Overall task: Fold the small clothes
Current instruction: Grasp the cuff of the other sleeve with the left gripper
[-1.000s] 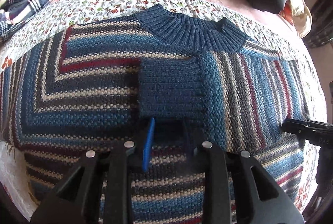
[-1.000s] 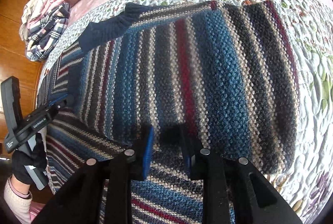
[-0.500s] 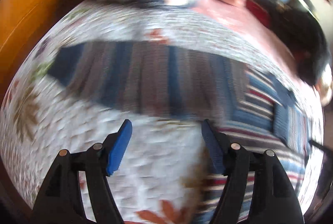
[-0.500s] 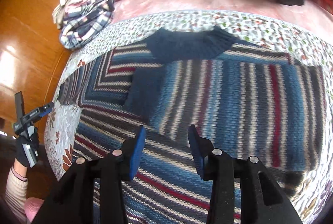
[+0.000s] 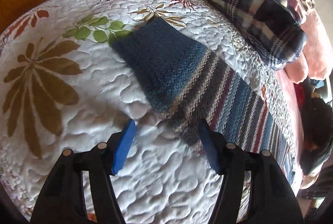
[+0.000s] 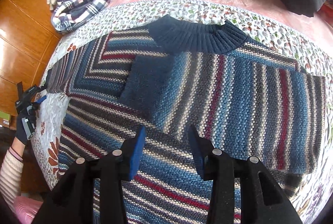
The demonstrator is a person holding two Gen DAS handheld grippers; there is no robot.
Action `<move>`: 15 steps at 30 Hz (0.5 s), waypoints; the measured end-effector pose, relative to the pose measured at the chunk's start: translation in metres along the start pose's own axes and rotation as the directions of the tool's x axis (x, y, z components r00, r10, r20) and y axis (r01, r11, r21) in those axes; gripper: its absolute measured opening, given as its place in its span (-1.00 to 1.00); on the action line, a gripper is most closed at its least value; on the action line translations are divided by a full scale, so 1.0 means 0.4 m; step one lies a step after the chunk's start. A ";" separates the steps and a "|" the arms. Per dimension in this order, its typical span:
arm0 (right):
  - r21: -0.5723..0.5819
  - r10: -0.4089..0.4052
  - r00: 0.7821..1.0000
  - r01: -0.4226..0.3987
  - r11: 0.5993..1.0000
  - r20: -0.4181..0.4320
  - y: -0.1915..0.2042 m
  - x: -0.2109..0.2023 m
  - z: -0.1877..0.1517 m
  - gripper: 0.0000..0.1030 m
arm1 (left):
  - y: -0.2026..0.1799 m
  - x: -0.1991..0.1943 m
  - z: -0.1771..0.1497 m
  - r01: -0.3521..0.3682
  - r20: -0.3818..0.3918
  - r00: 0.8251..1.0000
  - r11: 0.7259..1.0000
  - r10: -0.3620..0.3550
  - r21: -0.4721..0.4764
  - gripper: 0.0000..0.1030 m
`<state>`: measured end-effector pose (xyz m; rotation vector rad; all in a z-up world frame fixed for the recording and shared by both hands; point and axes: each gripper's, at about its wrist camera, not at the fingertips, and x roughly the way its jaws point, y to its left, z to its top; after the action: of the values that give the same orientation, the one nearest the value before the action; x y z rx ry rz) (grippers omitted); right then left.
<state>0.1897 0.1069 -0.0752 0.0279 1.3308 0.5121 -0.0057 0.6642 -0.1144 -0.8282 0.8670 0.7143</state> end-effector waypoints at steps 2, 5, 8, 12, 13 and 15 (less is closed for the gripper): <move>-0.007 -0.019 1.000 0.019 1.000 -0.004 -0.006 -0.009 -0.003 -0.16 | -0.008 0.013 0.003 -0.007 0.014 1.000 1.000 0.007 0.001 0.14; -0.026 -0.047 0.999 0.047 0.999 -0.007 -0.014 -0.024 -0.012 -0.16 | -0.029 0.036 0.017 -0.033 0.022 0.999 0.999 0.032 0.028 -0.11; -0.048 -0.078 0.997 0.078 0.996 -0.010 -0.021 -0.031 -0.025 -0.16 | -0.042 0.044 0.027 -0.047 0.030 0.998 0.999 0.046 0.024 -0.52; -0.049 -0.084 0.996 0.083 0.995 -0.017 -0.033 -0.027 -0.039 -0.16 | -0.067 0.021 0.026 -0.040 0.063 0.997 0.999 0.037 0.036 -0.79; -0.046 -0.082 0.996 0.081 0.996 -0.018 -0.038 -0.024 -0.042 -0.16 | -0.078 0.009 0.023 -0.037 0.075 0.997 0.998 0.033 0.048 -0.81; -0.038 -0.077 0.997 0.077 0.996 -0.020 -0.046 -0.019 -0.048 -0.16 | -0.100 -0.015 0.017 -0.020 0.098 0.995 0.997 0.013 0.071 -0.82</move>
<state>0.1769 0.0828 -0.0788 -0.0598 1.3375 0.4731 0.0262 0.6490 -0.0936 -0.7166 0.8074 0.7279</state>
